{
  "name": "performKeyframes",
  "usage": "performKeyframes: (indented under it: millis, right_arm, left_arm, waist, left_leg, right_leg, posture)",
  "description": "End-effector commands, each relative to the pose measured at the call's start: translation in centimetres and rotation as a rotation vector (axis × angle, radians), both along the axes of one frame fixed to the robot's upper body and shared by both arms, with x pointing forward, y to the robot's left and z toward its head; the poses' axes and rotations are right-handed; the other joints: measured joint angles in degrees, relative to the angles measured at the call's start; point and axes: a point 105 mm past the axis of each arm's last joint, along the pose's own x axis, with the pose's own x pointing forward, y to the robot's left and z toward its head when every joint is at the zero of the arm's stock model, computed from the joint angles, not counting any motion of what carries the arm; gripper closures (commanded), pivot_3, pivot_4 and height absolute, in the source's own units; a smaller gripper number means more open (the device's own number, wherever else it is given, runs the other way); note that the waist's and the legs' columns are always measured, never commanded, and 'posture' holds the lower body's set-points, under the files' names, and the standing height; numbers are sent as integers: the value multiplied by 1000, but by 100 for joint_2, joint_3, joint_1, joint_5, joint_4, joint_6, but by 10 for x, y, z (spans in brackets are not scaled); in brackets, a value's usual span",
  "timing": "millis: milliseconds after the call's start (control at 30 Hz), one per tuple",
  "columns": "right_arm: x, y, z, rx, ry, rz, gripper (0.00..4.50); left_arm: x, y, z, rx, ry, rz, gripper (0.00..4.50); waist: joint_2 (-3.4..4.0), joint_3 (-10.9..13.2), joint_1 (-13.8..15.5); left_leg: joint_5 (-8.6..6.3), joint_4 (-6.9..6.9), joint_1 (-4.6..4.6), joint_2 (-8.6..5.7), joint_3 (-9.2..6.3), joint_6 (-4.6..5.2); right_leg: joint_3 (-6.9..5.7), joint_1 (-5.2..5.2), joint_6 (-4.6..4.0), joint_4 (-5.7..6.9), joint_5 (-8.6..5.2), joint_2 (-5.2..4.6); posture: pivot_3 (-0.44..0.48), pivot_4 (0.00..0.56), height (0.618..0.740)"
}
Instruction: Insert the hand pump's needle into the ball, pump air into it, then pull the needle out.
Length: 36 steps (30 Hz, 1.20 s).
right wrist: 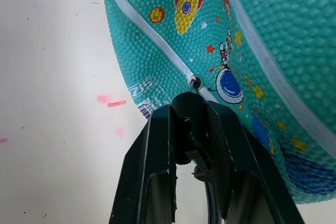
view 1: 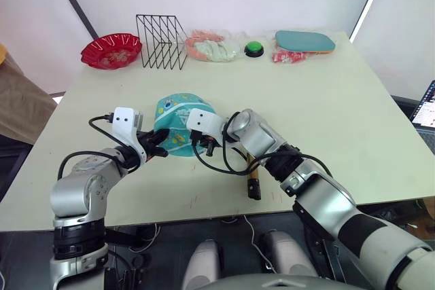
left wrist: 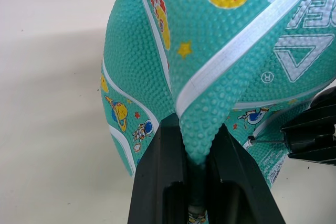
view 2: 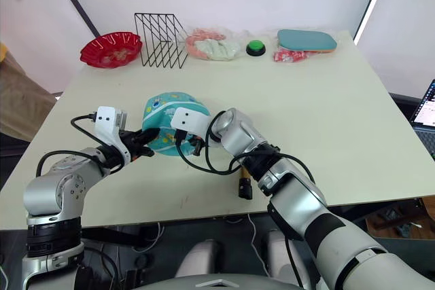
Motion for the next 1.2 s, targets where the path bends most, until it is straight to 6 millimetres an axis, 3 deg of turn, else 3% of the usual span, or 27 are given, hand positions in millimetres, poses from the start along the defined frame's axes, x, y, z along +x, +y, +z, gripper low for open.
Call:
performKeyframes:
  millis: [33, 467, 867, 900, 933, 967, 1000, 1133, 1200]
  right_arm:
    - [-60, 66, 24, 172, 54, 251, 4181]
    - [-43, 42, 38, 160, 42, 181, 4181]
    - [-43, 36, 39, 159, 33, 177, 4181]
    - [-43, 35, 39, 157, 29, 177, 3151]
    - [-41, 34, 40, 154, 14, 173, 2815]
    - [-39, 32, 41, 154, -3, 165, 2171]
    - [-37, 30, 42, 153, -15, 159, 1889]
    - [-29, 18, 46, 148, -51, 150, 1719]
    - [-27, 10, 49, 152, -53, 145, 1719]
  left_arm:
    - [-2, -39, -23, -57, 89, -141, 4500]
    - [-2, -34, -24, -40, 77, -137, 4500]
    - [0, -36, -23, -40, 74, -138, 4500]
    - [-1, -36, -23, -39, 75, -138, 4500]
    - [-1, -35, -23, -37, 75, -136, 4500]
    - [-1, -35, -23, -36, 75, -135, 4500]
    - [-1, -34, -23, -35, 76, -134, 4500]
    - [-1, -32, -24, -26, 78, -127, 4500]
    - [0, -32, -24, -24, 78, -127, 4500]
  waist:
    - [-1, 2, 6]
    - [8, 36, 90]
    - [12, 61, 104]
    - [15, 70, 108]
    - [38, 92, 143]
    - [50, 99, 190]
    - [53, 101, 215]
    - [45, 102, 302]
    - [45, 103, 303]
  left_leg:
    - [0, -3, 0, -1, -1, 0]
    - [3, -13, -14, -2, 0, -2]
    - [6, -21, -18, -2, 3, -5]
    - [6, -21, -18, -2, 3, -5]
    - [6, -21, -18, -2, 3, -5]
    - [8, -21, -34, -12, 5, -4]
    - [22, -22, -48, -26, 3, -21]
    - [82, -24, -130, -43, -26, -120]
    - [83, -24, -143, -67, -30, -120]
  right_leg:
    - [0, -2, 0, 0, 0, 0]
    - [-1, -26, 0, 0, 0, 0]
    - [-3, -27, -7, -6, -4, -2]
    - [-3, -27, -7, -6, -4, -2]
    - [-3, -27, -7, -6, -4, -2]
    - [-15, -28, -7, -7, -4, 4]
    - [-23, -33, -6, -7, -5, 0]
    - [-55, -66, -1, -33, -3, -12]
    - [-56, -65, 37, -54, 11, -39]
  posture:
    - [0, 150, 740]
    - [0, 150, 740]
    - [0, 150, 740]
    - [0, 150, 740]
    - [0, 150, 740]
    - [0, 150, 740]
    - [0, 150, 740]
    - [0, 150, 740]
    - [0, 150, 740]
